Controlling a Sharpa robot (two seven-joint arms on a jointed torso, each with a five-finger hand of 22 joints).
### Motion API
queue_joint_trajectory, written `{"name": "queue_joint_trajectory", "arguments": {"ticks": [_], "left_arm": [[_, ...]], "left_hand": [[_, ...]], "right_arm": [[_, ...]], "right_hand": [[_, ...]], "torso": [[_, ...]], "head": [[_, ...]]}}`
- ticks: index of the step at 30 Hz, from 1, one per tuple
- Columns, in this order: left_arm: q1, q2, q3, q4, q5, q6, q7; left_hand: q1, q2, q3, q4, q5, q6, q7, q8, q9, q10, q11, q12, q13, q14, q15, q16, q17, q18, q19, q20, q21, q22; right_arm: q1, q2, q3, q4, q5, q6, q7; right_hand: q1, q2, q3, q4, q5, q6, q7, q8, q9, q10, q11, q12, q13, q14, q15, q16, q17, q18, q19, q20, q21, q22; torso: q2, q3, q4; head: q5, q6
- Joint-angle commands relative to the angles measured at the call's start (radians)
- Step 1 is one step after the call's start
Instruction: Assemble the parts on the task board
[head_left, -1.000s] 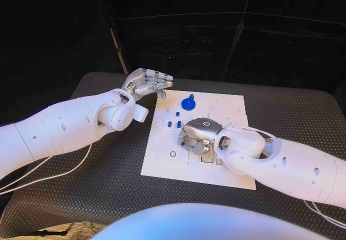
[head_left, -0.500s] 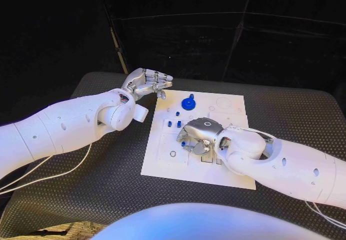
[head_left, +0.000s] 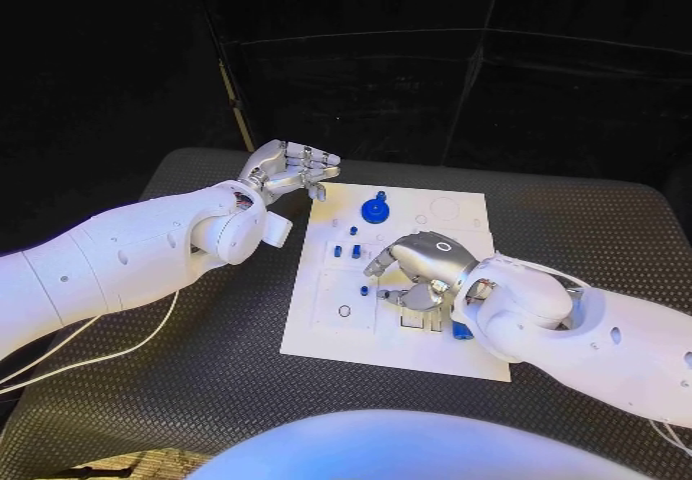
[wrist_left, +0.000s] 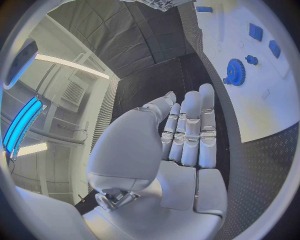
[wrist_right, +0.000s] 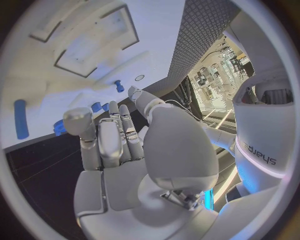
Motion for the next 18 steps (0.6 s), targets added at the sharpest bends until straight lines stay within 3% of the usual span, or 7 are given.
{"name": "queue_joint_trajectory", "arguments": {"ticks": [1, 2, 6, 8, 12, 18], "left_arm": [[0.002, -0.001, 0.001, -0.001, 0.004, 0.002, 0.008], [0.002, -0.001, 0.001, -0.001, 0.004, 0.002, 0.009], [0.002, -0.002, 0.001, -0.001, 0.004, 0.002, 0.011], [0.002, -0.002, 0.001, -0.001, 0.004, 0.004, 0.012], [0.001, -0.001, 0.001, -0.002, 0.004, 0.006, 0.013], [0.001, 0.001, 0.001, -0.003, 0.004, 0.007, 0.013]], "left_hand": [[-0.005, 0.002, 0.005, 0.000, 0.004, -0.001, 0.003, 0.001, -0.001, -0.008, 0.001, 0.003, -0.001, -0.006, 0.001, -0.007, -0.001, 0.013, -0.004, 0.004, -0.006, -0.001], [-0.004, 0.002, 0.005, -0.001, 0.004, -0.001, 0.003, 0.001, -0.001, -0.008, 0.001, 0.003, -0.001, -0.006, 0.001, -0.007, -0.001, 0.013, -0.004, 0.004, -0.006, -0.001], [-0.004, 0.002, 0.005, -0.001, 0.005, -0.001, 0.003, 0.001, -0.001, -0.008, 0.001, 0.003, -0.001, -0.006, 0.001, -0.007, -0.002, 0.013, -0.004, 0.004, -0.006, -0.002], [-0.004, 0.002, 0.005, -0.001, 0.005, -0.001, 0.003, 0.001, -0.001, -0.008, 0.001, 0.004, -0.001, -0.006, 0.001, -0.007, -0.002, 0.013, -0.004, 0.004, -0.007, -0.002], [-0.004, 0.002, 0.005, -0.001, 0.005, -0.001, 0.003, 0.001, -0.001, -0.008, 0.001, 0.004, -0.001, -0.006, 0.001, -0.007, -0.002, 0.013, -0.004, 0.004, -0.007, -0.002], [-0.004, 0.002, 0.005, -0.001, 0.005, -0.001, 0.003, 0.001, -0.001, -0.008, 0.001, 0.004, -0.001, -0.006, 0.001, -0.007, -0.002, 0.013, -0.004, 0.004, -0.007, -0.002]], "right_arm": [[0.004, -0.040, 0.032, 0.019, 0.075, -0.053, 0.012], [0.004, -0.048, 0.040, 0.019, 0.083, -0.051, 0.011], [0.005, -0.091, 0.091, 0.001, 0.109, -0.034, -0.004], [0.005, -0.110, 0.108, -0.009, 0.108, -0.019, -0.015], [0.006, -0.132, 0.125, -0.027, 0.090, 0.016, -0.041], [0.006, -0.147, 0.132, -0.042, 0.072, 0.095, -0.077]], "right_hand": [[0.005, 0.001, -0.011, 0.000, 0.005, 0.008, 0.002, 0.007, 0.002, -0.007, -0.001, 0.014, 0.002, -0.001, 0.001, 0.003, 0.004, 0.019, -0.002, 0.002, -0.001, 0.004], [0.006, 0.001, -0.012, 0.000, 0.005, 0.009, 0.002, 0.007, 0.002, -0.007, -0.001, 0.016, 0.002, 0.000, 0.001, 0.004, 0.006, 0.018, -0.001, 0.001, -0.001, 0.006], [0.009, 0.000, -0.031, 0.002, 0.005, -0.002, 0.000, 0.002, -0.001, -0.020, -0.001, 0.029, 0.001, -0.004, 0.001, -0.002, -0.007, 0.022, -0.009, 0.001, -0.012, -0.015], [0.010, -0.003, -0.059, 0.006, 0.005, -0.018, -0.006, -0.001, -0.002, -0.039, -0.001, 0.043, 0.000, -0.009, 0.002, -0.006, -0.016, 0.024, -0.017, 0.002, -0.023, -0.031], [0.021, -0.005, -0.133, 0.019, 0.016, -0.054, -0.002, -0.001, -0.002, -0.076, 0.001, 0.067, -0.001, -0.014, 0.006, -0.010, -0.029, 0.028, -0.025, 0.003, -0.038, -0.054], [0.060, 0.005, -0.255, 0.061, 0.027, -0.063, 0.003, 0.001, -0.001, -0.113, 0.004, 0.108, -0.003, -0.009, 0.005, -0.007, -0.034, 0.028, -0.016, 0.005, -0.046, -0.062]], "torso": [[0.000, -0.0013, -0.0005], [-0.001, -0.0016, -0.0005], [-0.002, -0.0015, 0.0002], [-0.001, -0.0013, 0.0007], [0.001, -0.0012, 0.0010], [0.001, -0.0022, 0.0038]], "head": [[-0.011, 0.010], [-0.013, 0.011], [-0.029, 0.024], [-0.033, 0.027], [-0.037, 0.032], [-0.043, 0.033]]}}
